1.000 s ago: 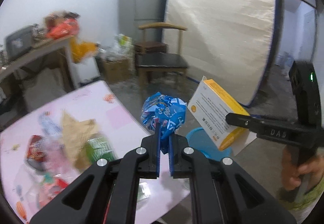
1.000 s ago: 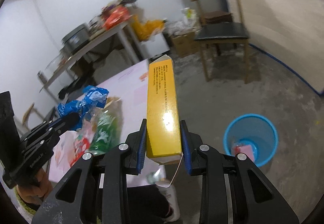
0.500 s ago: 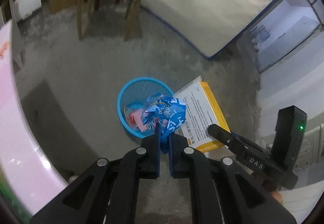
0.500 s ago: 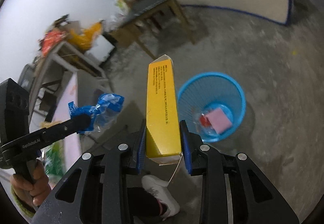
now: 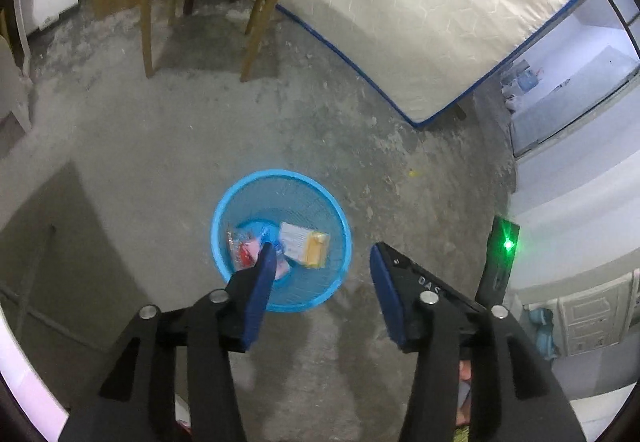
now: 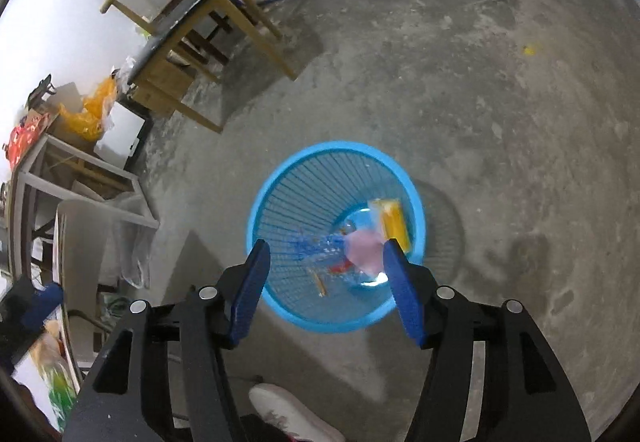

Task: Collect trash
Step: 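Open both tools over the wastebasket, dropping box and wrapper inside, then move both tools back toward the table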

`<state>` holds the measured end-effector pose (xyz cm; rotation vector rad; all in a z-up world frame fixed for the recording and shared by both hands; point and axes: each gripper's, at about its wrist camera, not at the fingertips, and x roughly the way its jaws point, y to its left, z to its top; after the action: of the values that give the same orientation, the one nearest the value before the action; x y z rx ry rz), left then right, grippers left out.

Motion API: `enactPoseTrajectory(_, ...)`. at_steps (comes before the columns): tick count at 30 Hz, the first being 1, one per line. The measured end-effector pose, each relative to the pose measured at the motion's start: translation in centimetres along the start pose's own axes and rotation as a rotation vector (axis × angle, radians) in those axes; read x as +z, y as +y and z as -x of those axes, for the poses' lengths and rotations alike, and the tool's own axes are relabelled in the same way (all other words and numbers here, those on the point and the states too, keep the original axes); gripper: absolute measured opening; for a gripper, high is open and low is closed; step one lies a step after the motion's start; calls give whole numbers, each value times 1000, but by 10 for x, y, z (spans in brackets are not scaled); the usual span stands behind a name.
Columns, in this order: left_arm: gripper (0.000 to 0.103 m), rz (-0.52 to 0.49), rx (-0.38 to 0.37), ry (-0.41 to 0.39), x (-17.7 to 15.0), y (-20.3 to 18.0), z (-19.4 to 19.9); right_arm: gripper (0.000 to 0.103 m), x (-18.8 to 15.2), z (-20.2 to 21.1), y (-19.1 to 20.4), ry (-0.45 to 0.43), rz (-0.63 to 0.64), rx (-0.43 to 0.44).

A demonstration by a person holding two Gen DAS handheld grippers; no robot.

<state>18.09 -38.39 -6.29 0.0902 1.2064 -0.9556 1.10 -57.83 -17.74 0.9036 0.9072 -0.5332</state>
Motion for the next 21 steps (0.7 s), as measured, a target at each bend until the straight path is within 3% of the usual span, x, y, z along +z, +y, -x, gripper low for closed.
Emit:
enactPoseTrajectory(6, 54, -38, 20, -64, -23, -4, 48, 57, -20, 24, -3, -4, -4, 22)
enactPoseTrajectory(11, 68, -67, 23, -146, -57, -9, 103, 64, -29, 49, 16, -27, 51, 73)
enactPoseTrajectory(16, 79, -72, 57, -218, -96, 1, 155, 71, -41, 89, 63, -59, 184, 177)
enactPoseTrajectory(21, 81, -28, 112, -320, -140, 31, 215, 75, -60, 128, 124, -80, 352, 303)
